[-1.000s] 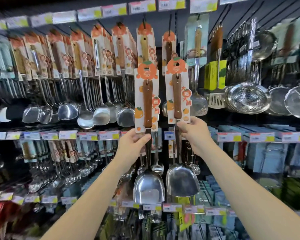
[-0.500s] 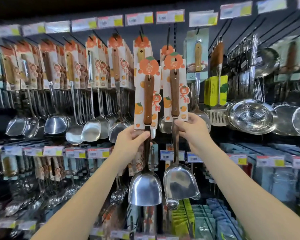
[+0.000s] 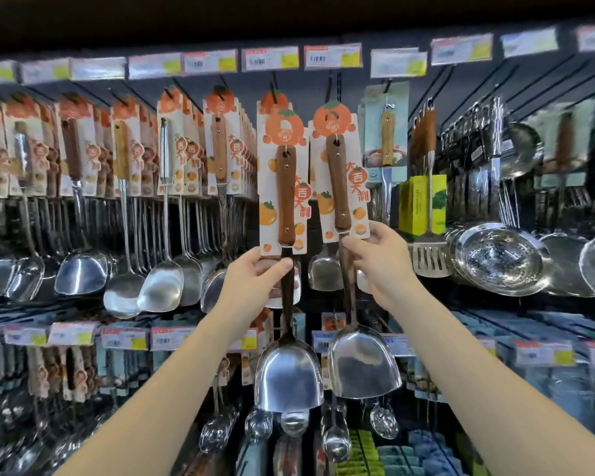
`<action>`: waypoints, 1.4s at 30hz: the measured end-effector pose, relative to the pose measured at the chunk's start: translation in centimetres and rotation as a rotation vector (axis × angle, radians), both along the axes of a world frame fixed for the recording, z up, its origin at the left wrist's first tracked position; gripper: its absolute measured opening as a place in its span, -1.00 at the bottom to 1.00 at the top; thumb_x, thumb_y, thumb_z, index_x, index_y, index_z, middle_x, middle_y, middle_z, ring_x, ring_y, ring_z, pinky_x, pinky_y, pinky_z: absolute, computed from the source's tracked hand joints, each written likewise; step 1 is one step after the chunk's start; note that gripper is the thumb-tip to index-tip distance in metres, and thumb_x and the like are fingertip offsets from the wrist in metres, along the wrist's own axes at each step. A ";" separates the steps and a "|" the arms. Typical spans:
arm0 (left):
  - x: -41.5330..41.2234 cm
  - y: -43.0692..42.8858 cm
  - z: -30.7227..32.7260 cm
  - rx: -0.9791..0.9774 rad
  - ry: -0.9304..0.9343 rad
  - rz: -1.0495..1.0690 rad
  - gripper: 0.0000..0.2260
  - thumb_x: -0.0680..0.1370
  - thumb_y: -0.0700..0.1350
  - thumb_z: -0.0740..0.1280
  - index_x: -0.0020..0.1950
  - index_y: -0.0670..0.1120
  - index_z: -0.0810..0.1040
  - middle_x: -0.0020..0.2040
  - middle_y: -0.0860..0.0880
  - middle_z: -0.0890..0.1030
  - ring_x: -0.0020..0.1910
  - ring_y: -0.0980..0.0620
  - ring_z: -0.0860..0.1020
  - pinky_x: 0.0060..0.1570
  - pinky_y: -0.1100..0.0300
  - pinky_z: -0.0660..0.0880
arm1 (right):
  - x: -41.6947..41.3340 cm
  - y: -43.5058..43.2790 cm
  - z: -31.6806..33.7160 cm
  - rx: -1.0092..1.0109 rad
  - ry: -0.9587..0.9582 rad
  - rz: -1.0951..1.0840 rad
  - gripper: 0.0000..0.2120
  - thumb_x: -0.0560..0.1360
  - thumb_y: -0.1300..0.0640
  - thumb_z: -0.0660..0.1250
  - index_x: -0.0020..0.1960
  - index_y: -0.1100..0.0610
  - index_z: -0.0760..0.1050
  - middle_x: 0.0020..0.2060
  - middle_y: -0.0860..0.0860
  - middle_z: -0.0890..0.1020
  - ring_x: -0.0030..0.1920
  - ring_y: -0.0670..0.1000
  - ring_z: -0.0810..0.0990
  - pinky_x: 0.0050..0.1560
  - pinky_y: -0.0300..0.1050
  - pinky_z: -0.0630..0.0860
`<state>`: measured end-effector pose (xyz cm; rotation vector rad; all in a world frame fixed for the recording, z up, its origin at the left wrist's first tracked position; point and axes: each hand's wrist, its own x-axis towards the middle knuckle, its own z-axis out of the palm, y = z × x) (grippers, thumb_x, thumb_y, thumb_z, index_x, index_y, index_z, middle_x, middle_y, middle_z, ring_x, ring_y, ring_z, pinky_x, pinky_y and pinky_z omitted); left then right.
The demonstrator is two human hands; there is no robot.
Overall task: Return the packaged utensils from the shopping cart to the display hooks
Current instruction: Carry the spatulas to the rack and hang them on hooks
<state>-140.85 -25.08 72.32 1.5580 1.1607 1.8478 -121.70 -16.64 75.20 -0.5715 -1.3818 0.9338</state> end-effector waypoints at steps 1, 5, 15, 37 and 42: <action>-0.1 0.1 0.2 0.005 -0.001 -0.013 -0.84 0.63 -0.20 0.39 0.21 -0.09 0.62 -0.04 -0.11 0.77 -0.10 -0.04 0.75 -0.23 0.32 0.60 | -0.1 0.1 0.3 0.014 0.006 -0.011 -0.70 0.57 0.32 0.41 0.26 0.09 0.60 0.04 0.00 0.77 0.11 0.09 0.74 0.19 0.12 0.66; -0.7 0.9 1.6 0.026 -0.025 -0.056 -0.83 0.62 -0.22 0.39 0.22 -0.11 0.62 -0.06 -0.11 0.77 -0.21 0.06 0.74 -0.27 0.33 0.59 | -1.0 0.8 1.6 0.049 0.027 -0.076 -0.56 0.55 0.33 0.42 0.38 0.04 0.53 0.11 0.00 0.75 0.15 0.03 0.72 0.23 0.18 0.64; -2.2 3.3 3.6 0.029 -0.013 -0.126 -0.81 0.61 -0.21 0.42 0.22 -0.14 0.62 -0.05 -0.15 0.76 -0.13 -0.08 0.75 -0.14 0.14 0.67 | -3.1 2.7 4.8 0.083 0.132 -0.107 -0.40 0.52 0.36 0.44 0.48 -0.02 0.45 0.01 0.02 0.77 0.06 0.10 0.75 0.17 0.27 0.66; -4.9 4.9 5.6 0.071 -0.022 -0.186 -0.82 0.61 -0.21 0.42 0.21 -0.13 0.62 -0.05 -0.16 0.76 -0.10 -0.15 0.76 -0.16 0.09 0.68 | -4.7 6.3 9.1 0.108 0.153 -0.107 -0.41 0.58 0.39 0.36 0.54 0.05 0.39 0.16 0.03 0.71 0.16 0.08 0.71 0.25 0.19 0.63; -4.7 5.5 6.1 0.083 -0.015 -0.195 -0.81 0.61 -0.22 0.41 0.22 -0.11 0.62 -0.05 -0.16 0.76 -0.10 -0.17 0.75 -0.12 0.07 0.70 | -4.9 7.1 9.9 0.102 0.155 -0.119 -0.39 0.57 0.39 0.37 0.54 0.03 0.39 0.19 0.04 0.70 0.14 0.10 0.71 0.20 0.18 0.66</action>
